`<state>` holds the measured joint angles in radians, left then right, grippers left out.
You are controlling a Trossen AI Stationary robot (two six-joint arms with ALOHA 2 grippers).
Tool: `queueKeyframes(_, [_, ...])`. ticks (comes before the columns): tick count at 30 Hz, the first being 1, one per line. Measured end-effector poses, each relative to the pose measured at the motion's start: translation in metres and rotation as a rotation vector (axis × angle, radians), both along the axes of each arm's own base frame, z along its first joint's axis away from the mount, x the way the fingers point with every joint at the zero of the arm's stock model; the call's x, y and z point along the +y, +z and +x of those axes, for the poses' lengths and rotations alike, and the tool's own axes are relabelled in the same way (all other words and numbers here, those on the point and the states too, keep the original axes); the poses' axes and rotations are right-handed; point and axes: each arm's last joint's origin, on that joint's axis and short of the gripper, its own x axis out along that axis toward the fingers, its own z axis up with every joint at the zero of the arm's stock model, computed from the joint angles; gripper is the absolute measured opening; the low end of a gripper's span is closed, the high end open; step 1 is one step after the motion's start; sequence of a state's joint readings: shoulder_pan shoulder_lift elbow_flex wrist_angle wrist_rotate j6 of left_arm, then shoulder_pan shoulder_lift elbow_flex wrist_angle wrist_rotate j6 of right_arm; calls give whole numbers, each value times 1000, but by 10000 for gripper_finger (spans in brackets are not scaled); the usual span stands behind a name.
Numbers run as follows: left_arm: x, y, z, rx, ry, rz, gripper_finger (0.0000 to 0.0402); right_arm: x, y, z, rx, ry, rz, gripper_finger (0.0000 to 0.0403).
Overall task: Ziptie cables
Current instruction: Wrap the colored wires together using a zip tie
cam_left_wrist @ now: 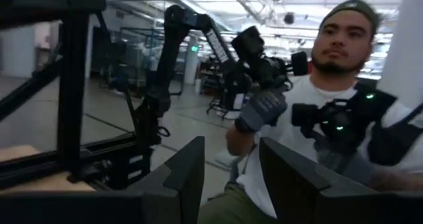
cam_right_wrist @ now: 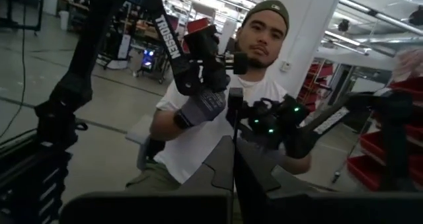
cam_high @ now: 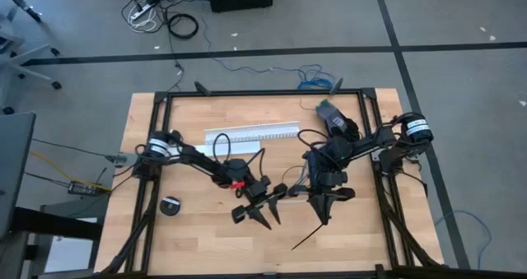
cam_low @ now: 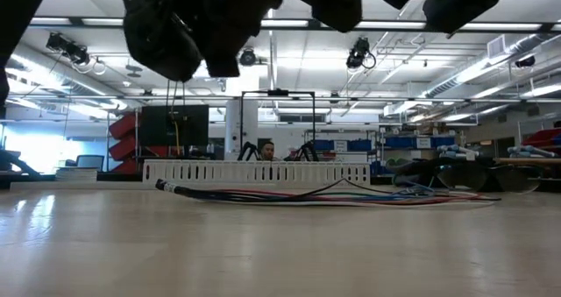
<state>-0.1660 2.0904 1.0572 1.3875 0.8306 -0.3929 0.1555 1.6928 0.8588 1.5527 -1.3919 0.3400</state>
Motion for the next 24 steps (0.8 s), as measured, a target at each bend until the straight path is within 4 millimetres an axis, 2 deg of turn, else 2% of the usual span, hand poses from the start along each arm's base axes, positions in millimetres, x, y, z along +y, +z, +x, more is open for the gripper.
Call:
queueKeyframes(6, [-5,-11,29,94,-87,-50,138,-10,17,-3,-27,7,-24,0])
queueKeyframes(12, [-9,-10,50,89,-128,-71,138,-13,28,-11,-59,21,-39,0])
queueKeyframes(20, [-5,-9,60,148,-141,-44,138,-10,26,-11,-4,42,-50,0])
queueKeyframes(24, [-5,-3,60,164,-263,-10,138,-10,22,-8,35,47,-62,0])
